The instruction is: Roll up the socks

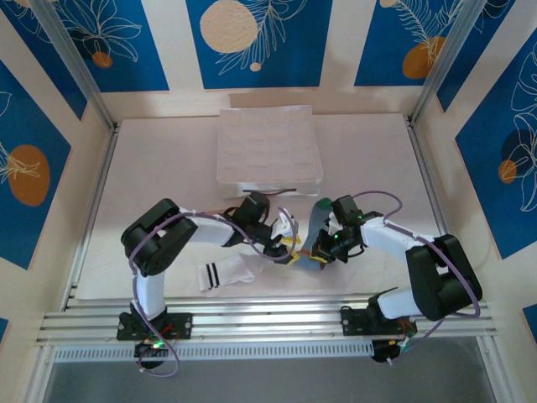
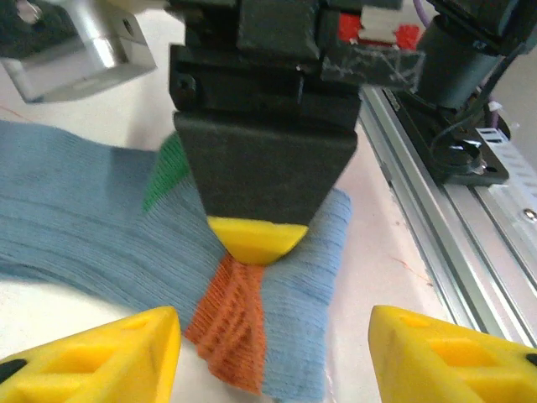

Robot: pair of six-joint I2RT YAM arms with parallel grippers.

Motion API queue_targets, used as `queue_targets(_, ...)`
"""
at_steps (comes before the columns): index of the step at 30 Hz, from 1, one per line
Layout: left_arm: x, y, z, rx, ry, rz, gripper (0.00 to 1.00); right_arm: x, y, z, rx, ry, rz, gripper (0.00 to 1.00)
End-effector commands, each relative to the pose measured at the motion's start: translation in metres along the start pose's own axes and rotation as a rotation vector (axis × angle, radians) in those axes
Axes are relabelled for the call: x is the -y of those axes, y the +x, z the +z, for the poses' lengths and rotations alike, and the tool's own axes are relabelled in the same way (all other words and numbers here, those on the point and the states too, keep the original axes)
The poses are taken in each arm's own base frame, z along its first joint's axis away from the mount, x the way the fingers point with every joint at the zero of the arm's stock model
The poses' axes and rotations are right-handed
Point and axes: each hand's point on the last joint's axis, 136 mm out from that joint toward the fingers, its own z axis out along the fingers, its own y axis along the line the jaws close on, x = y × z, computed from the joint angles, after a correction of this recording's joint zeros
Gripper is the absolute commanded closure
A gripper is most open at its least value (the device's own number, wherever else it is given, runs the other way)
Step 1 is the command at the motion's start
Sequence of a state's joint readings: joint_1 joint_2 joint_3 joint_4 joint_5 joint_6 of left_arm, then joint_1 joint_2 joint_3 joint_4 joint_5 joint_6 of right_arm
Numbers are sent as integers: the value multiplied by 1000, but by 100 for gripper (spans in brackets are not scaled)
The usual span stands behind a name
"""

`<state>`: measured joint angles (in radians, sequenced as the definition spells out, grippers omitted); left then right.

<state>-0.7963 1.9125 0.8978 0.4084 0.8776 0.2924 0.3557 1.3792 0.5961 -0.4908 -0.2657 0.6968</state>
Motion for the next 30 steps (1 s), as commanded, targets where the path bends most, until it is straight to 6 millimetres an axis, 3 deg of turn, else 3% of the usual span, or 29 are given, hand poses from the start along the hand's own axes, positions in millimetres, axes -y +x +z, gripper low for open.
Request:
queue_targets(1,-3,-3,10,16,3,25,40,14,1,3,-1,47,13,100)
queue_targets(12,9,30,26,-146,28,35,40,15,1,-1,1,10,28,100)
queue_targets(15,12,34,31,-168,38,39,44,13,1,0,2,-3,20,100)
queue_targets(17,13,34,33,-168,49,34,58,10,0,0,6,-23,14,100)
queue_targets(18,14,33,34,-164,57,27,70,5,0,-1,6,-49,8,98)
queue_targets(20,16,35,36,-172,68,20,95,-6,-3,-6,12,-95,-2,86)
queue_targets(21,17,36,36,-178,66,22,100,-10,-7,-12,23,-101,-6,76)
queue_targets(24,19,37,32,-187,46,28,100,-10,-21,-32,75,-71,-6,57)
queue_targets(27,23,41,26,-210,34,27,100,-1,-34,-43,119,-42,24,55)
queue_targets(30,26,45,22,-231,23,30,100,5,-45,-40,133,-31,47,56)
